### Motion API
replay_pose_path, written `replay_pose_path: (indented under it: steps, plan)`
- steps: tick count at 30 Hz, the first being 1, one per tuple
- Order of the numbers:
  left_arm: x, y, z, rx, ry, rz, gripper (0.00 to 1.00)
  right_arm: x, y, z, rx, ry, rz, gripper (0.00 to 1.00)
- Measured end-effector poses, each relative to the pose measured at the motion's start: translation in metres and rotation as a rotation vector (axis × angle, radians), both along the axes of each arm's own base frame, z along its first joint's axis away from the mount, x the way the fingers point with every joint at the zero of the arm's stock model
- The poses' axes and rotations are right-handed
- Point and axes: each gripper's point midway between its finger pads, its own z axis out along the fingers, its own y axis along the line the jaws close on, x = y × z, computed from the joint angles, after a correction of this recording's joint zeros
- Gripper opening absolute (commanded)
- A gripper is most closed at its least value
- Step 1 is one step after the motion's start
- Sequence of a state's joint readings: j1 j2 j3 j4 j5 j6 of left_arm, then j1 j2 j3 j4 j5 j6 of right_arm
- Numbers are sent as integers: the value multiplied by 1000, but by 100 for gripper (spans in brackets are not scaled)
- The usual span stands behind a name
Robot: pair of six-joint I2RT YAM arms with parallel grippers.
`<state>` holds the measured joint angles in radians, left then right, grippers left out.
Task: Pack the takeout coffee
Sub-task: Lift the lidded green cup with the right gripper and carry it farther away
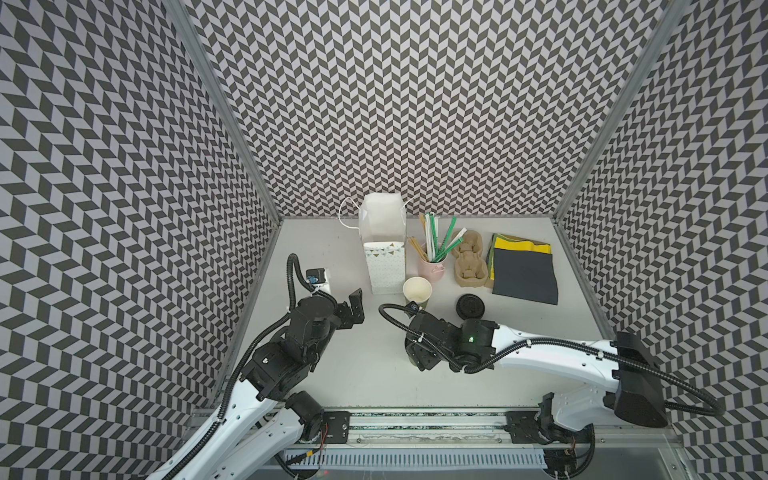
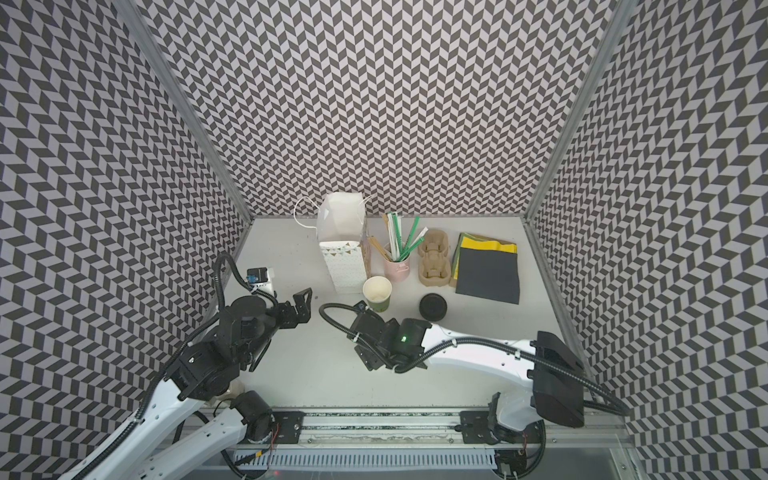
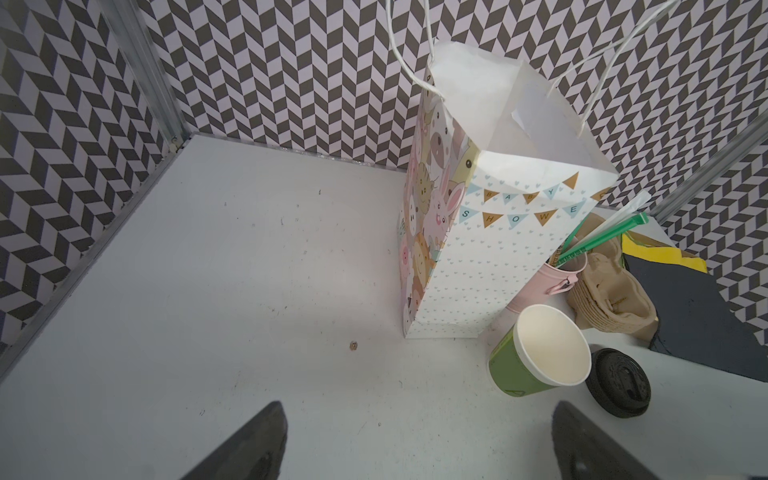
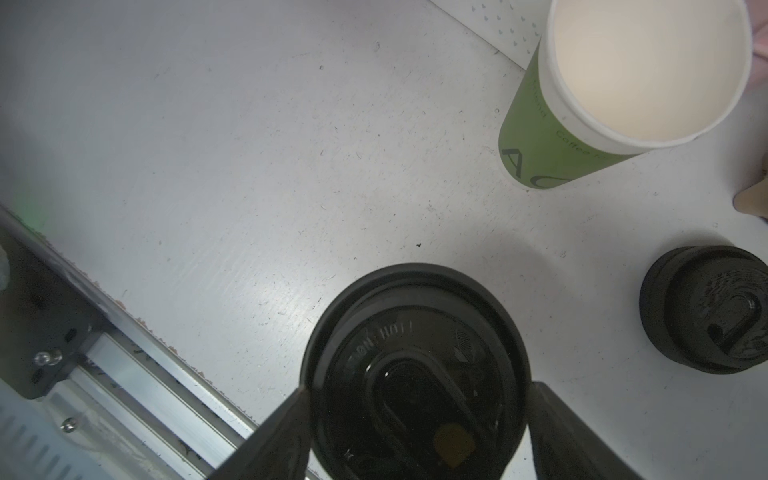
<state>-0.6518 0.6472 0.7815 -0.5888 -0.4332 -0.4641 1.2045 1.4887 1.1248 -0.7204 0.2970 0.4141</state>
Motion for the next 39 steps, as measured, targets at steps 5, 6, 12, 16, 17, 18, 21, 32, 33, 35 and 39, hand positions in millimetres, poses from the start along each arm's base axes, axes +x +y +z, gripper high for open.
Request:
replay_pose_path:
  steps: [5, 6, 12, 16, 17, 18, 21, 32, 33, 35, 39]
  plan:
    - [0, 0, -1, 2, 2, 0, 99, 2, 0, -3, -16, -7, -1, 74]
    - [1, -1, -1, 4, 5, 0, 99, 2, 0, -3, -16, -9, -2, 73]
    - [2, -2, -4, 13, 14, -2, 100, 4, 2, -3, -15, -11, -4, 68]
    - [3, -3, -6, 17, 20, -4, 100, 4, 1, -3, -15, -12, -8, 69]
    - [3, -3, -7, 19, 23, -5, 99, 4, 2, -3, -14, -12, -10, 69]
    - [4, -4, -8, 21, 26, -5, 100, 4, 1, -3, -14, -12, -12, 68]
    - [4, -4, -8, 22, 28, -6, 99, 5, 1, -3, -12, -13, -25, 64]
    - [4, -5, -8, 23, 26, -11, 100, 27, -42, 6, -19, -14, -193, 58]
    - [4, -5, -8, 24, 26, -12, 100, 32, -50, 10, -9, -16, -222, 58]
    - [4, -5, -8, 26, 26, -13, 100, 42, -69, 21, 23, -26, -289, 57]
    - [4, -6, -8, 30, 26, -21, 100, 57, -115, 41, 82, -79, -429, 57]
